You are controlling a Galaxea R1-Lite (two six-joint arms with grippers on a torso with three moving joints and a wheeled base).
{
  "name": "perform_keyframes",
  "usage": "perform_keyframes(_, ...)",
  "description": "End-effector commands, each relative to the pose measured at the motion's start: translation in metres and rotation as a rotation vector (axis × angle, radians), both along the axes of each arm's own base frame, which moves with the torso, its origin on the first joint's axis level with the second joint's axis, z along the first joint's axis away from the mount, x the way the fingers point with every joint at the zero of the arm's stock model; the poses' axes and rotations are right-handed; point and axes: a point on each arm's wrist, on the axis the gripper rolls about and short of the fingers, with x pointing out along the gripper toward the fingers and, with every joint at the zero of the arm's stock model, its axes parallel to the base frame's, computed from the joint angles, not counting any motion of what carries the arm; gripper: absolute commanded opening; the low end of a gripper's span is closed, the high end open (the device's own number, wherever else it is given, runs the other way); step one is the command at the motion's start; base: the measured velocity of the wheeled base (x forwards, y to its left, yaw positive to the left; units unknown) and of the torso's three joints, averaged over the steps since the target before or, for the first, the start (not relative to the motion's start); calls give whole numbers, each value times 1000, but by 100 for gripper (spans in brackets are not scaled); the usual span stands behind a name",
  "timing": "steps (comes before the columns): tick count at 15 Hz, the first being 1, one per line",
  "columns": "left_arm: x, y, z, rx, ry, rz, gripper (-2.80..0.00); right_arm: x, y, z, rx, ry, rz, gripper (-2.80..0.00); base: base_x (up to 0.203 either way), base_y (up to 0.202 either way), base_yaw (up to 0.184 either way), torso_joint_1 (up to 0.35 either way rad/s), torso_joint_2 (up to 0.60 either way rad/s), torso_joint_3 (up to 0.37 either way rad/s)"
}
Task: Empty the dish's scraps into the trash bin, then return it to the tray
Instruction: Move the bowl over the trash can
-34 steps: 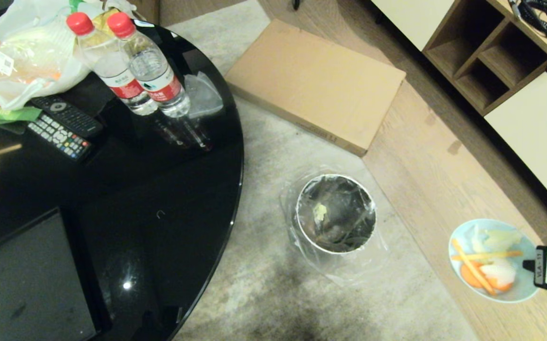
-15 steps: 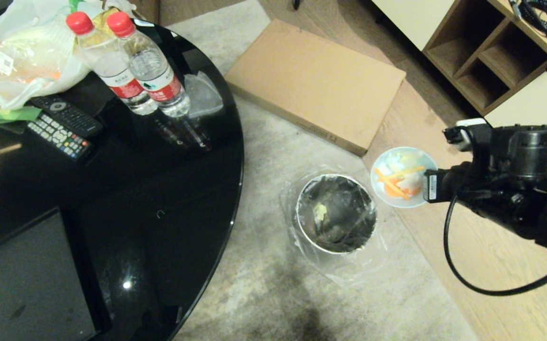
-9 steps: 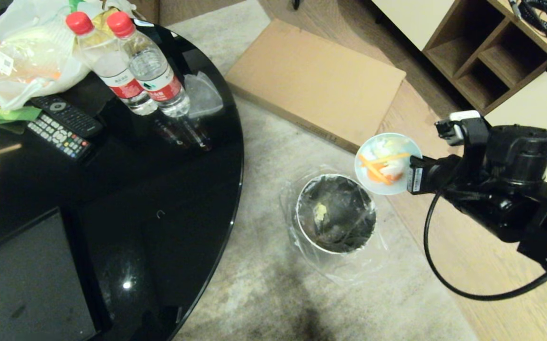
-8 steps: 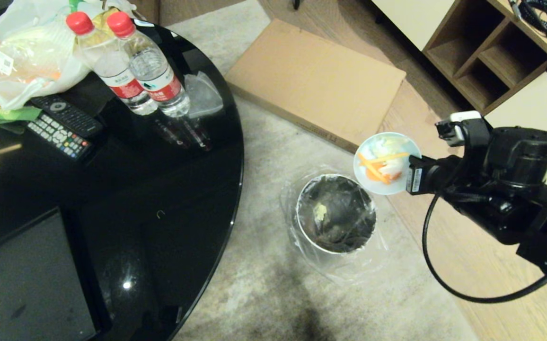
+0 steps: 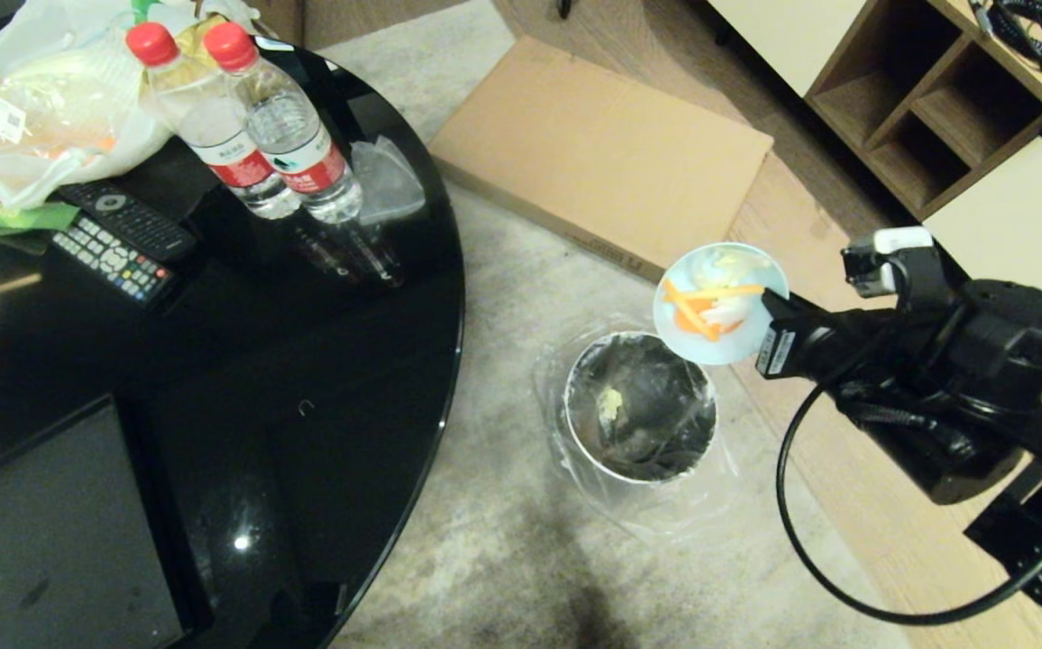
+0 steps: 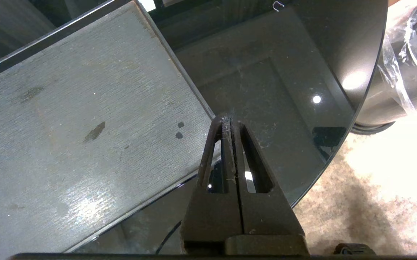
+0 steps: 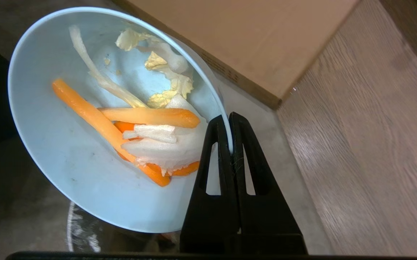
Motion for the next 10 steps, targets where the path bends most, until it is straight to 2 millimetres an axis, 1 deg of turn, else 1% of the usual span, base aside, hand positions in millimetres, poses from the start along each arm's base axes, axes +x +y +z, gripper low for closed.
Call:
perform_keyframes(1,0,0,0,0,-1,0,-280,-5,8,-8,18,-35,35,-280,0,0,0,0,0,0)
perform_keyframes(5,0,0,0,0,-1,1,-280,-11,19,-14,50,-94,78,-280,0,0,0,0,0,0)
perform_keyframes(8,0,0,0,0,-1,2,-280,-14,22,-18,62,-95,93,-280,0,0,0,0,0,0)
perform_keyframes(10,0,0,0,0,-1,0,-280,-12,23,-18,99,-88,101,-280,0,0,0,0,0,0)
